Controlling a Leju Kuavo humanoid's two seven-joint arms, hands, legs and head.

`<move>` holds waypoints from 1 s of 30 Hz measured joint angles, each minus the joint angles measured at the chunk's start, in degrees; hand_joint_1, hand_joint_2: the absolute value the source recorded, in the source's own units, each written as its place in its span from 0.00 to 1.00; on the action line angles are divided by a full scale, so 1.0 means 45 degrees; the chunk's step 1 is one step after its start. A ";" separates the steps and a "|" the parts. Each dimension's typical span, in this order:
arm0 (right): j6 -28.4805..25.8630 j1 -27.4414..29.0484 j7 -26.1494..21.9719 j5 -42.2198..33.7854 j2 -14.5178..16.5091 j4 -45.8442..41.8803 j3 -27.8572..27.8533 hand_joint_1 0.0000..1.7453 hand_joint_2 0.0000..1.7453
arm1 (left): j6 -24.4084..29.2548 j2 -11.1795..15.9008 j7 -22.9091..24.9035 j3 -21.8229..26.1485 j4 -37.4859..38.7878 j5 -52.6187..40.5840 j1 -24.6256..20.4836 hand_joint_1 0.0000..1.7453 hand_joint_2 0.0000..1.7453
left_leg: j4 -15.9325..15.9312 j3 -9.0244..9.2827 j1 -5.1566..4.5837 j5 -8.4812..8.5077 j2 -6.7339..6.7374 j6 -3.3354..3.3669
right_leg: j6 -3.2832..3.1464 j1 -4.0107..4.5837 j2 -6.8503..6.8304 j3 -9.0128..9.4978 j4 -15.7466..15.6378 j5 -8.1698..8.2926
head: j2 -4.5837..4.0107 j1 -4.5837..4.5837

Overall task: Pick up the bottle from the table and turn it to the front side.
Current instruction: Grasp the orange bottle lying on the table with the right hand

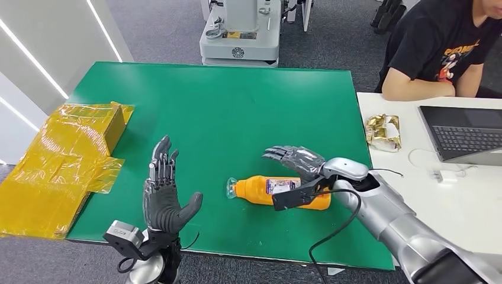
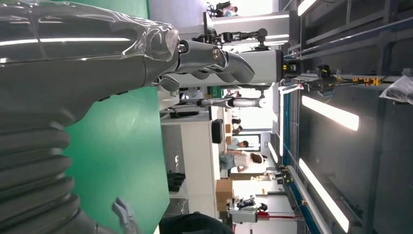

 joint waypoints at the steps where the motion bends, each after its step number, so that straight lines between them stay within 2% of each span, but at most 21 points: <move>1: -0.0030 0.0049 -0.0032 -0.0021 0.0035 0.0096 0.0125 0.00 1.00 | -0.0002 -0.0002 0.0000 0.0005 0.0034 0.0017 -0.0028 0.00 1.00 | 0.0000 0.0001 0.0000 0.0000 0.0001 0.0000 | 0.0000 0.0000 0.0001 0.0000 0.0001 0.0000 | 0.0000 -0.0001; 12: -0.0021 0.0270 0.0193 -0.0026 0.0323 0.0981 0.0862 0.00 1.00 | -0.0197 -0.0112 0.0000 0.0162 0.0361 0.0001 -0.0230 0.00 1.00 | 0.0002 -0.0003 -0.0003 0.0001 -0.0004 0.0000 | 0.0000 0.0000 -0.0002 0.0000 0.0000 0.0001 | 0.0000 0.0001; 30: 0.0034 0.0254 0.0231 0.0001 0.0424 0.1347 0.1178 0.00 1.00 | -0.0153 -0.0130 0.0000 0.0242 0.0516 0.0023 -0.0303 0.00 1.00 | 0.0001 -0.0002 -0.0002 0.0000 -0.0001 0.0000 | 0.0000 0.0000 0.0002 0.0001 0.0002 0.0001 | 0.0000 0.0001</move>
